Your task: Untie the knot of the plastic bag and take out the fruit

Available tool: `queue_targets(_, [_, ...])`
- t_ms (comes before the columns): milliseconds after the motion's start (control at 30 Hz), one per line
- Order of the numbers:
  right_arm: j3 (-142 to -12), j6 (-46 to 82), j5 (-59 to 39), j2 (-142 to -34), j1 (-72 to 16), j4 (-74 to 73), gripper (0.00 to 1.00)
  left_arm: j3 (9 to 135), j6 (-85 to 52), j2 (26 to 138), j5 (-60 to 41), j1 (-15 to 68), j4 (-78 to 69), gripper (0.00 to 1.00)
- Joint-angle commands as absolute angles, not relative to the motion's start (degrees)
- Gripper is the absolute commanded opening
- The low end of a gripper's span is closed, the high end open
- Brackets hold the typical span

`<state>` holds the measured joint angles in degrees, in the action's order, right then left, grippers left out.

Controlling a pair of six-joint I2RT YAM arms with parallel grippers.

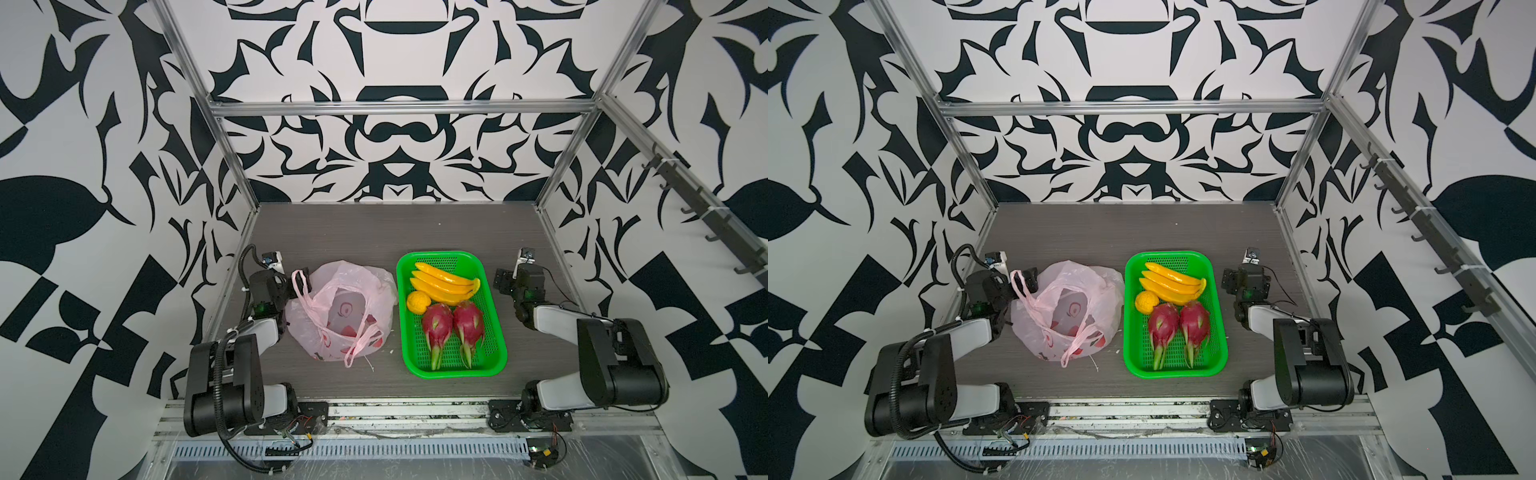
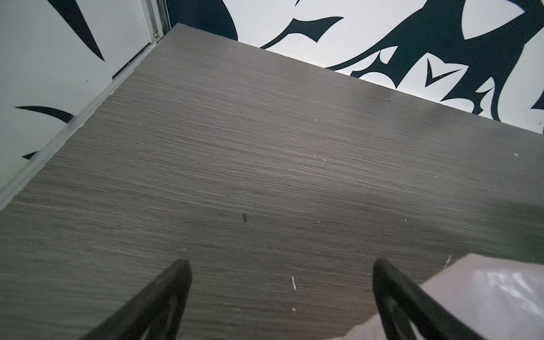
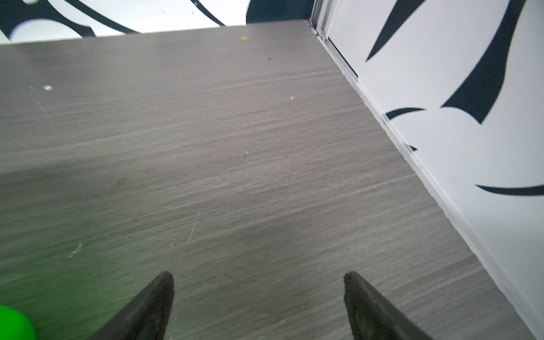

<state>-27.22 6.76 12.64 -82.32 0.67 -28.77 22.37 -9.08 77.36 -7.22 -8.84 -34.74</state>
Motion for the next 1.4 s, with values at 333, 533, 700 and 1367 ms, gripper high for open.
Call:
queue_targets(333, [-24.30, 6.55, 7.84, -83.41, 0.78, -39.29, 0.92, 19.12, -9.79, 83.63, -10.69, -8.89, -51.77, 0.99])
queue_targets(533, [-23.43, 5.98, 6.13, -83.43, 0.74, -40.88, 0.91, 18.39, -9.09, 84.18, -13.16, -8.95, -53.96, 0.99])
queue_targets(700, [-20.77, 5.41, 3.84, -83.68, 0.78, -46.25, 0.91, 17.44, -8.13, 85.63, -16.02, -8.89, -57.60, 0.99])
queue_targets(1367, [-16.89, 4.01, 0.25, -88.33, 0.70, -57.58, 0.91, 14.84, -6.17, 90.31, -20.90, -8.79, -66.78, 0.99])
